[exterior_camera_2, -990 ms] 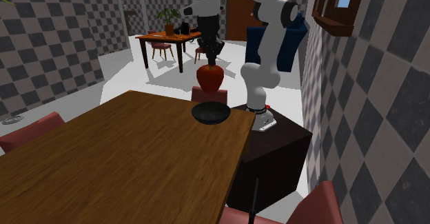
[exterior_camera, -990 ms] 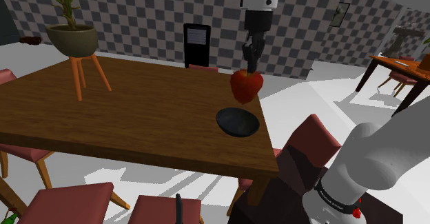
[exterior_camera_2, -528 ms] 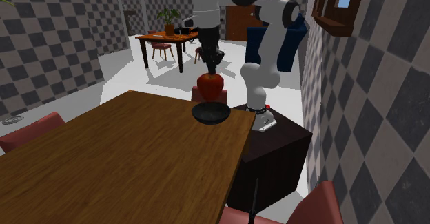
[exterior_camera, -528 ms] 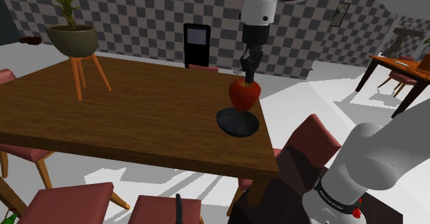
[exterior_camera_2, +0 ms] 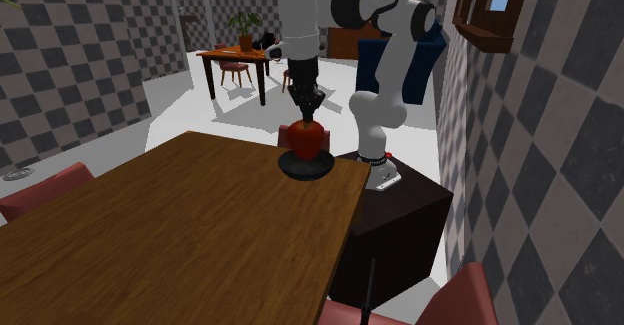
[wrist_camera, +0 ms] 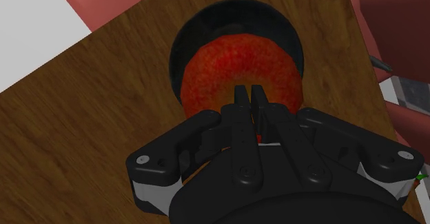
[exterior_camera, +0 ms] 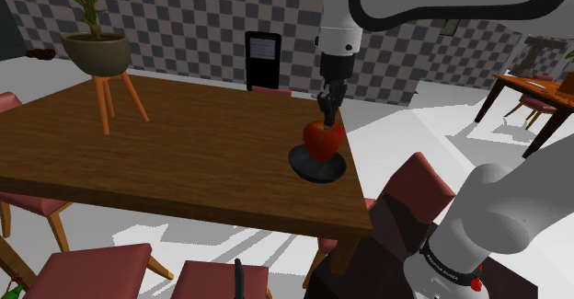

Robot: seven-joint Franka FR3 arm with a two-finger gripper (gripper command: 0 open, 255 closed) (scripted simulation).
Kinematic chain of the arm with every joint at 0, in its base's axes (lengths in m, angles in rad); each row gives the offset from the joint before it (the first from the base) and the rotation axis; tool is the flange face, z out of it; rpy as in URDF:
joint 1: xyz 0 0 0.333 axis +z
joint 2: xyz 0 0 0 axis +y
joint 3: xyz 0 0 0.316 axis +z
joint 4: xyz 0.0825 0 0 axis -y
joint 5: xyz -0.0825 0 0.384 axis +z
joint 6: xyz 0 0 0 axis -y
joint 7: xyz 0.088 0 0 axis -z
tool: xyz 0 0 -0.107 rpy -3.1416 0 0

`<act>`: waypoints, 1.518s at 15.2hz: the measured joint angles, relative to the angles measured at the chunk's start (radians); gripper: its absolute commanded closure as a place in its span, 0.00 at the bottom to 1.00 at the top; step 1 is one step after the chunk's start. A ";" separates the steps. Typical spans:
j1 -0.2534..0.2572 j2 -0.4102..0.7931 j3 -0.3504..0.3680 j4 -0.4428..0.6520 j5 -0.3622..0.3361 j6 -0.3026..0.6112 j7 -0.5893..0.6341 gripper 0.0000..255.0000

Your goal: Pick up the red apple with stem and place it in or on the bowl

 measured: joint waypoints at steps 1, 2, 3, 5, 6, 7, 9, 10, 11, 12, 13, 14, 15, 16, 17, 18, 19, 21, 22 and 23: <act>0.000 0.000 0.000 -0.005 0.000 0.005 0.000 1.00; 0.000 0.000 0.000 -0.007 0.000 0.008 -0.001 1.00; 0.000 0.001 0.000 -0.008 0.000 0.009 -0.001 1.00; 0.000 0.001 0.000 -0.009 0.000 0.010 -0.001 1.00; 0.000 0.001 0.000 -0.009 0.000 0.010 -0.001 1.00; 0.000 0.001 0.000 -0.009 0.000 0.010 -0.001 0.00; 0.000 0.000 0.000 -0.009 0.000 0.010 -0.001 0.00; 0.000 0.000 0.000 -0.009 0.000 0.010 -0.001 0.00; 0.000 0.000 0.000 -0.009 0.000 0.010 -0.001 0.00; 0.000 0.000 0.000 -0.009 0.000 0.010 -0.001 0.00; 0.000 0.000 0.000 -0.009 0.000 0.010 -0.001 0.00; -0.001 0.004 0.000 0.010 -0.001 -0.005 0.000 0.00; -0.002 0.008 -0.003 0.037 -0.003 -0.027 -0.002 0.00; -0.004 0.020 -0.003 0.077 -0.006 -0.056 0.000 0.00; -0.004 0.028 -0.002 0.110 -0.006 -0.081 0.004 0.00; -0.004 0.033 -0.002 0.131 -0.007 -0.097 0.005 0.00; -0.004 0.037 -0.002 0.142 -0.008 -0.105 0.006 0.00; -0.005 0.037 -0.003 0.149 -0.008 -0.111 0.005 0.00; -0.005 0.037 -0.003 0.149 -0.008 -0.112 0.005 0.00; -0.005 0.037 -0.003 0.150 -0.008 -0.112 0.005 0.00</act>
